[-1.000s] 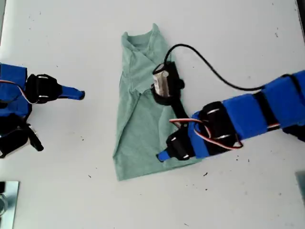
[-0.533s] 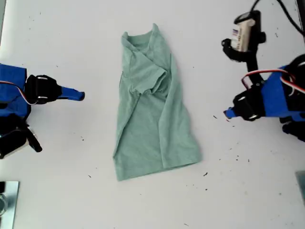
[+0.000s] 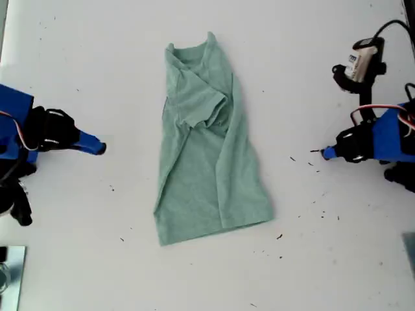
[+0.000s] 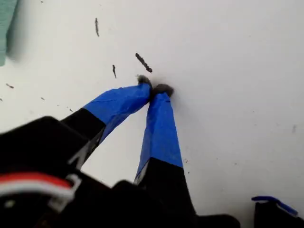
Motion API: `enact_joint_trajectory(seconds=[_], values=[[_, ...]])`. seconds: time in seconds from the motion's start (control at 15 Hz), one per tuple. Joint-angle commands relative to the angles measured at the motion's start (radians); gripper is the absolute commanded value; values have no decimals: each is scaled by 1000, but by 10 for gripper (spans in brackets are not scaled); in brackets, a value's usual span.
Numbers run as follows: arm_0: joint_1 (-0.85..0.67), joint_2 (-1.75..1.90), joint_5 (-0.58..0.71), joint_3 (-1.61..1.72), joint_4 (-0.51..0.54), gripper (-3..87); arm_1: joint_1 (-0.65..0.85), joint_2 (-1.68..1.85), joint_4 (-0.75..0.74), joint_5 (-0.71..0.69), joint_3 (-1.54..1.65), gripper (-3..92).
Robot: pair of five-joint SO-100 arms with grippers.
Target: Fold t shirt
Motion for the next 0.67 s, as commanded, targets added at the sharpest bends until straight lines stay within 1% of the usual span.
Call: enact_joint_trajectory(seconds=[0.0, 0.07, 0.13, 0.2, 0.33, 0.4, 0.47, 0.53, 0.6], values=[[118, -549, -55, -792, 327, -3, 8, 20, -11, -14, 21, 23], [156, -716, -44, -1028, 373, -3, 8, 21, -20, -12, 32, 23], [183, -839, -49, -1187, 376, -3, 14, 28, -26, -18, 40, 23], [195, -923, -41, -1262, 377, -3, 18, 41, -26, -23, 44, 23], [210, -969, -35, -1276, 376, -2, 23, 89, -28, -25, 69, 23], [219, -969, -26, -1275, 376, 23, 23, 120, -20, -21, 84, 23], [229, -969, -20, -1276, 374, 148, 21, 149, -8, -18, 98, 23], [236, -973, -14, -1275, 374, 223, 21, 186, 11, -17, 109, 23], [241, -985, -9, -1275, 374, 269, 21, 224, 32, -17, 117, 23]])
